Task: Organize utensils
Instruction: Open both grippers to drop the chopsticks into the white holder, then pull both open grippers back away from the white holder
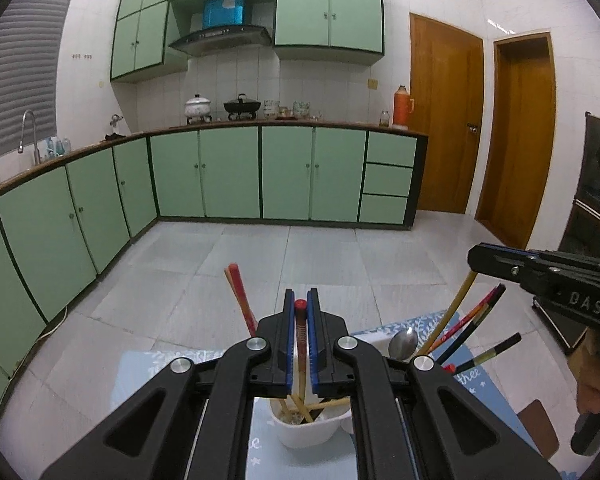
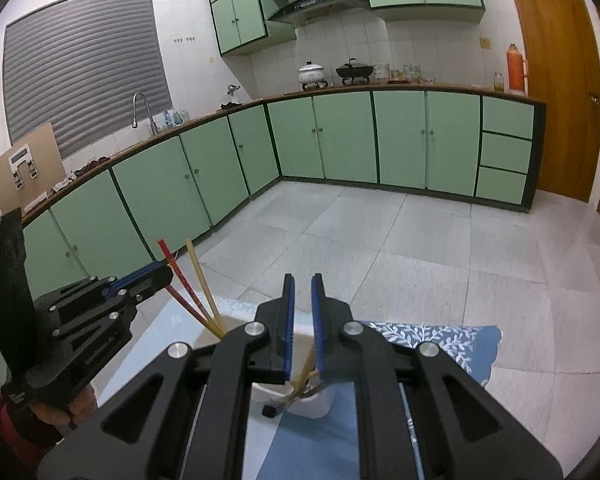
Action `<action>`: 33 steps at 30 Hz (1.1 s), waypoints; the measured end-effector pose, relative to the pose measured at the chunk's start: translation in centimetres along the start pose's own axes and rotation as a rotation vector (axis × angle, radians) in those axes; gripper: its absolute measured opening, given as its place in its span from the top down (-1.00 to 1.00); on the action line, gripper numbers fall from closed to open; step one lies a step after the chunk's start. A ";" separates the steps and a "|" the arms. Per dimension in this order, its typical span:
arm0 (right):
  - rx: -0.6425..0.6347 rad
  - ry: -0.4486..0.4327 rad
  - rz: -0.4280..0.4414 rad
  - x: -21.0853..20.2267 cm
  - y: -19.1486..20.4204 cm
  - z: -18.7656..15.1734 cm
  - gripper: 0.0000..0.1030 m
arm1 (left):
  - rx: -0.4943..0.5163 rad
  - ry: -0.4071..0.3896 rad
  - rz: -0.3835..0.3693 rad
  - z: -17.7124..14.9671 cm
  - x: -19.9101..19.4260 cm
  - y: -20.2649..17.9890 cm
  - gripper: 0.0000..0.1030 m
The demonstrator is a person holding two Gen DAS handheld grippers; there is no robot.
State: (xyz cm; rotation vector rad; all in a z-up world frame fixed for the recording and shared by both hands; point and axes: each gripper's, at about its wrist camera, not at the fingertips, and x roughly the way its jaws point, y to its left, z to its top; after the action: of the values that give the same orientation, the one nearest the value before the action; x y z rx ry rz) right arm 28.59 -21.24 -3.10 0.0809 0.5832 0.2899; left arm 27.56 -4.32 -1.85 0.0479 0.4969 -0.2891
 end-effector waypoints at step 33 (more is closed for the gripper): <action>0.024 -0.110 -0.104 -15.1 3.5 -6.5 -0.90 | -0.053 -0.083 0.064 -3.3 -15.9 -1.3 -0.88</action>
State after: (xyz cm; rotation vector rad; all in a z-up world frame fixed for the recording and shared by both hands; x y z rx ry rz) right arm 12.10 -22.40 0.04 0.0892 0.4804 0.1764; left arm 12.35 -1.02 2.89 0.0001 0.4201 -0.2145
